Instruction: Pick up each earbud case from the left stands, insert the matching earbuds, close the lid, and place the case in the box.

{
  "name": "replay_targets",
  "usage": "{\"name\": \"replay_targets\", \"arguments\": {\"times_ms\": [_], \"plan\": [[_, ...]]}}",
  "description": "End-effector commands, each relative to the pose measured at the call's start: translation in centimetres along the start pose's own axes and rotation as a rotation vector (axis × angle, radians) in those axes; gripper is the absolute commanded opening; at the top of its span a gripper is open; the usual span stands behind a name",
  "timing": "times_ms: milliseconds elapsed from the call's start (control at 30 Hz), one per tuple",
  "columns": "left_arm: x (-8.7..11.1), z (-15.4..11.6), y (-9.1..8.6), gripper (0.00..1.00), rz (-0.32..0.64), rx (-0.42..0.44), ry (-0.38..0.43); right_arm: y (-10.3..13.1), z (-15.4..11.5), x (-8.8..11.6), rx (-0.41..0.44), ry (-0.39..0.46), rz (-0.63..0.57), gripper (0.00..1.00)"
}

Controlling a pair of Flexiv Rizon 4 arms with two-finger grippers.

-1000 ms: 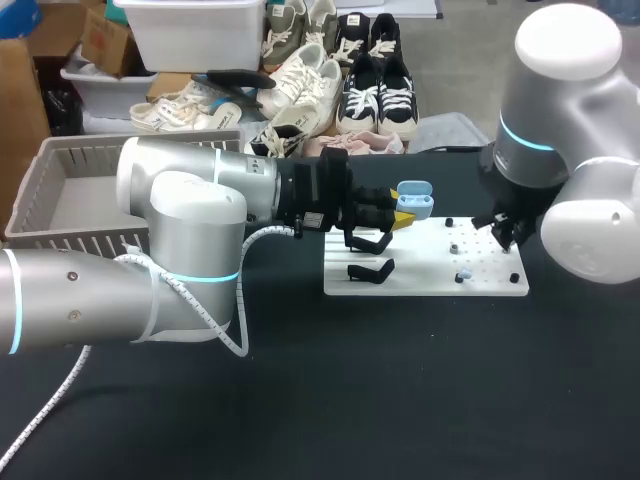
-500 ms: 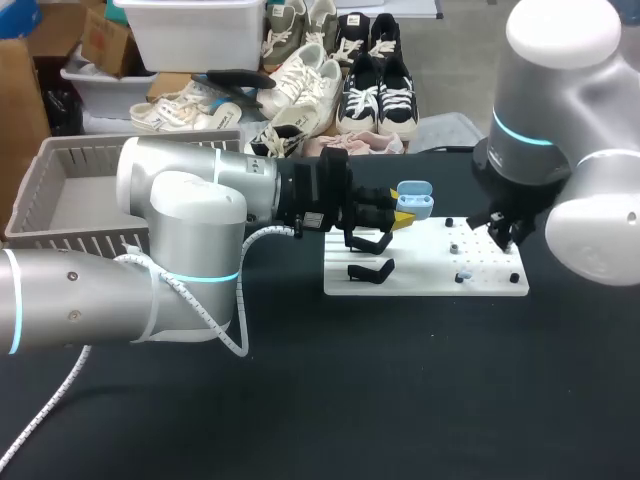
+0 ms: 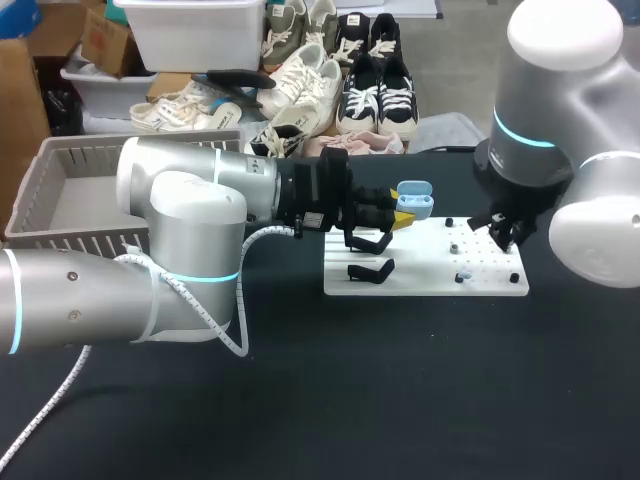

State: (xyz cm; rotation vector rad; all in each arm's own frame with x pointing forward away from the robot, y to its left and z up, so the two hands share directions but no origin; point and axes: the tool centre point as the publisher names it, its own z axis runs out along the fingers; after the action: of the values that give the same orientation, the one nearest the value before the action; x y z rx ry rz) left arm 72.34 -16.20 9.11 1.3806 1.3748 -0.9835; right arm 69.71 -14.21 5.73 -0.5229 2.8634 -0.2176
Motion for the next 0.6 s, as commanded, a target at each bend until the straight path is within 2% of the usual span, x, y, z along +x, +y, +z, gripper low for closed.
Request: {"name": "replay_targets", "arguments": {"times_ms": [33, 200, 333, 600], "plan": [[0.0, 0.0, -0.2, 0.0, 0.001, -0.006, -0.002, 0.2, -0.5, -0.2, 0.047, 0.003, 0.083, 0.0], [0.0, 0.0, -0.2, 0.0, 0.001, -0.006, -0.002, 0.2, -1.6, -0.7, 0.082, 0.066, 0.256, 0.0], [0.0, 0.0, -0.2, 0.0, 0.001, -0.006, -0.002, 0.8, -3.1, -0.7, 0.119, 0.153, 0.431, 0.0], [0.0, 0.0, -0.2, 0.0, 0.001, -0.006, -0.002, 2.5, -6.8, -0.8, 0.134, 0.164, 0.65, 0.0]]}}
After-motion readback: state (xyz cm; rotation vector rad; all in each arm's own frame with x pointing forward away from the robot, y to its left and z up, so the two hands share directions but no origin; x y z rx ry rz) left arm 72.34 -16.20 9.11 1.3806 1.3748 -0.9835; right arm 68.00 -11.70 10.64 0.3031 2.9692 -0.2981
